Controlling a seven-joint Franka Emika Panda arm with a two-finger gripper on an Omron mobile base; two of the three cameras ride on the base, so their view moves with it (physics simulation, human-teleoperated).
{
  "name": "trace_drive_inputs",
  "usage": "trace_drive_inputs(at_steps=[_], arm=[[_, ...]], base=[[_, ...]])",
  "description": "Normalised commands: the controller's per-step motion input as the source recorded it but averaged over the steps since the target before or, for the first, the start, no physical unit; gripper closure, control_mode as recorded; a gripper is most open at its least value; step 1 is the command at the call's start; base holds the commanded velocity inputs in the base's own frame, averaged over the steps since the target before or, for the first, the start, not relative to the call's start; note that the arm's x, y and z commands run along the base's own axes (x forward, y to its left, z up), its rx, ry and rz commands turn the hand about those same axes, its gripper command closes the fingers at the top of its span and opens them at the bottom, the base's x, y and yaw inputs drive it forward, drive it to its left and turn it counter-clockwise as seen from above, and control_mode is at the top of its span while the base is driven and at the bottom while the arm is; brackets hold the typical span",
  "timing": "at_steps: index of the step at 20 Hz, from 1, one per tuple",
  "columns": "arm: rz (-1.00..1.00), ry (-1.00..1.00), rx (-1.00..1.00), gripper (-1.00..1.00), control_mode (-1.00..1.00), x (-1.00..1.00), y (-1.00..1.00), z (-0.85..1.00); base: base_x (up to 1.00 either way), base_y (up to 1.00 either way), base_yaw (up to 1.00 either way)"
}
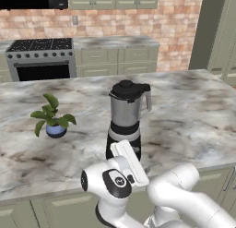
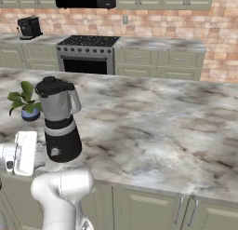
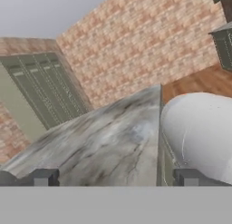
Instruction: Open the blender lid, put the banana in the blender, close the lid, and start the blender.
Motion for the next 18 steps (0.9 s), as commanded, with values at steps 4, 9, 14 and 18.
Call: trace_drive_inputs(at_steps=[4, 9, 14, 18], arm=[[0.07, -0.07, 0.0, -1.0, -1.0, 0.27, 0.0, -0.15], [0.07, -0.08, 0.0, -1.0, -1.0, 0.3, 0.0, -0.25], [0.07, -0.06, 0.0, -1.0, -1.0, 0.29, 0.0, -0.26], [0.08, -0.05, 0.0, -1.0, -1.0, 0.29, 0.03, -0.29]], base=[[0.0, 0.0, 0.0], [0.0, 0.0, 0.0], [0.0, 0.0, 0.0], [0.0, 0.0, 0.0]])
